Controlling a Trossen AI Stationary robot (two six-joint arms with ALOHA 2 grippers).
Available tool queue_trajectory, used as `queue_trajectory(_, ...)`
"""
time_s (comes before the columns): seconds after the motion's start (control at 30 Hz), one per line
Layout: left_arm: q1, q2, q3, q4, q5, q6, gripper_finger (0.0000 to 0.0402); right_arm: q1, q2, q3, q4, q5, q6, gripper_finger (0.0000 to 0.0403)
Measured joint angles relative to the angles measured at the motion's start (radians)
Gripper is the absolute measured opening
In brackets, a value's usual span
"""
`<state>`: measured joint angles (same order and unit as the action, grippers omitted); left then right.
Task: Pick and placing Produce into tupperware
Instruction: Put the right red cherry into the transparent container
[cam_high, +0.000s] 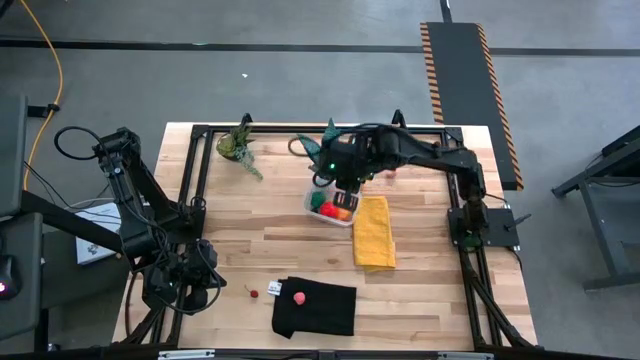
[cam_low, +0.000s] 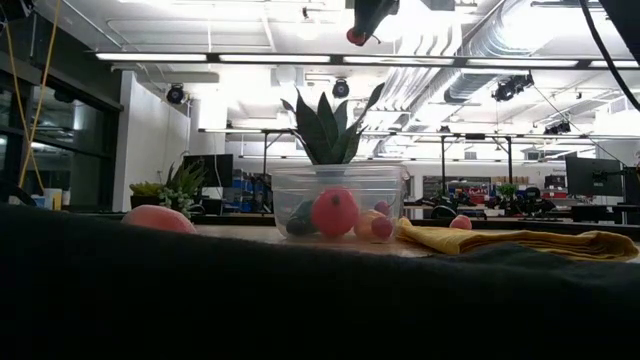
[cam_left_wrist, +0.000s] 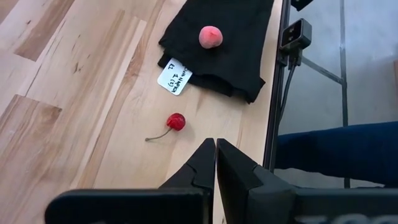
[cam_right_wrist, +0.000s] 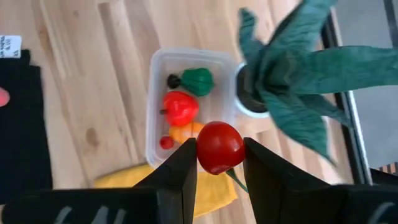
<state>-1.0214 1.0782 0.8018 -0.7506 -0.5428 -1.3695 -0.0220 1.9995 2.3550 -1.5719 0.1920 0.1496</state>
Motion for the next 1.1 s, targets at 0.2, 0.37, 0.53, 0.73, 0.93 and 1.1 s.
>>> queue_trajectory(0.2, 0.0, 0.0, 0.0, -0.001, -0.018, -0.006, 0.0005, -0.05, -0.032, -0.029, 0.012, -0.009, -0.038, 0.0092)
queue_trajectory(0.37, 0.0, 0.0, 0.0, -0.007, -0.033, -0.023, 0.0005, -0.081, -0.085, -0.148, 0.066, -0.035, -0.052, 0.0092)
queue_trajectory(0.53, 0.0, 0.0, 0.0, -0.01, -0.053, -0.031, 0.0005, -0.092, -0.211, -0.41, 0.243, -0.066, -0.043, 0.0092)
queue_trajectory(0.73, 0.0, 0.0, 0.0, -0.01, -0.077, -0.053, 0.0005, -0.087, -0.371, -0.743, 0.484, -0.154, 0.03, 0.0092)
queue_trajectory(0.93, 0.0, 0.0, 0.0, -0.01, -0.119, -0.078, 0.0005, -0.055, -0.443, -0.994, 0.627, -0.216, 0.086, 0.0092)
queue_trajectory(1.1, 0.0, 0.0, 0.0, -0.009, -0.154, -0.102, 0.0005, -0.03, -0.446, -1.11, 0.747, -0.235, 0.097, 0.0092)
